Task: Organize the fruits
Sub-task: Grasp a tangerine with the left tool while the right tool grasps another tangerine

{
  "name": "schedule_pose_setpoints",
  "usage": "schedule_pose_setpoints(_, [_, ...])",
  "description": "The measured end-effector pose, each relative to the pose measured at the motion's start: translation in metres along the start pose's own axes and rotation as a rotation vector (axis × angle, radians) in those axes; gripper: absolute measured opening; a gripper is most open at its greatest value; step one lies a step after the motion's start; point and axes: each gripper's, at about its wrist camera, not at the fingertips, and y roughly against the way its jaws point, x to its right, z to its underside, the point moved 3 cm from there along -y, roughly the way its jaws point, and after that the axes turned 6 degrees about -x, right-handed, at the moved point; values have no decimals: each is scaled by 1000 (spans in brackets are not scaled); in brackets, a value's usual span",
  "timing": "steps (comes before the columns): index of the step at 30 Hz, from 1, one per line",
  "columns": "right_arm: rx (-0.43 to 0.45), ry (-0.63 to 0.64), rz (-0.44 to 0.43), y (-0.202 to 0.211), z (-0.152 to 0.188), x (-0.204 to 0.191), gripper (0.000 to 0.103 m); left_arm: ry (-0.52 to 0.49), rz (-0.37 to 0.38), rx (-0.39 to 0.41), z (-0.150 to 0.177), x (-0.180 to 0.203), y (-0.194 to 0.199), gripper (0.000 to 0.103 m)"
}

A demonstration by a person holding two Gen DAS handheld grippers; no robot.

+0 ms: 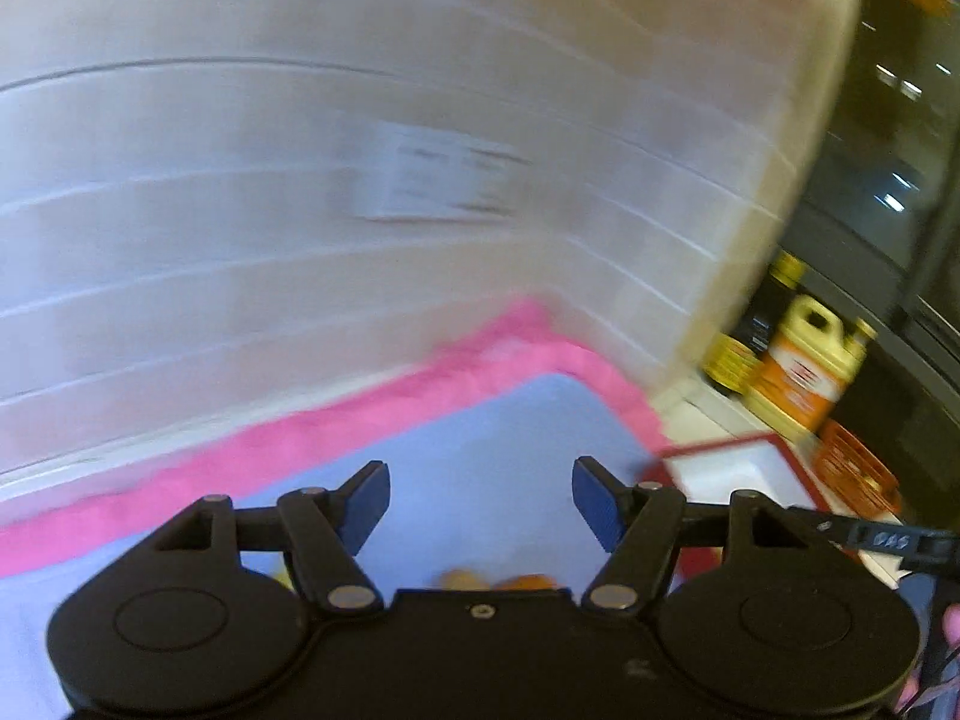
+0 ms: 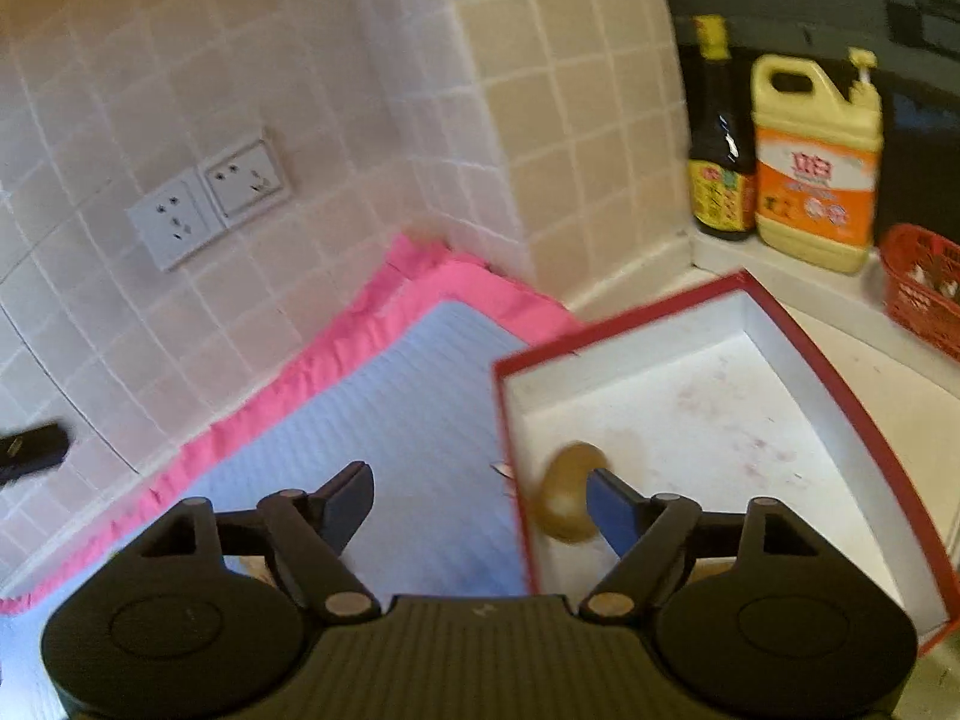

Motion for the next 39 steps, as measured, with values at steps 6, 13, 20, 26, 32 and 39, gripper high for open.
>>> schedule_pose_setpoints(6, [32, 116, 5, -1, -6, -72, 87, 72, -197, 79, 19, -79, 79, 81])
schedule_pose_setpoints(13, [-56, 260, -139, -31, 17, -171, 93, 170, -328, 12, 81, -141, 110, 82])
schedule_pose_setpoints(20, [-236, 396, -248, -96, 59, -263, 89, 235, -344, -130, 157, -159, 86, 82])
schedule_pose_setpoints(26, [-345, 499, -210, -154, 101, -310, 70, 234, -369, -248, 190, -158, 42, 82])
schedule_pose_setpoints(32, [-397, 490, -217, -182, 113, -321, 70, 230, -383, -283, 198, -160, 22, 82])
schedule_pose_setpoints(39, [-417, 484, -206, -199, 114, -326, 60, 193, -393, -311, 198, -155, 5, 81])
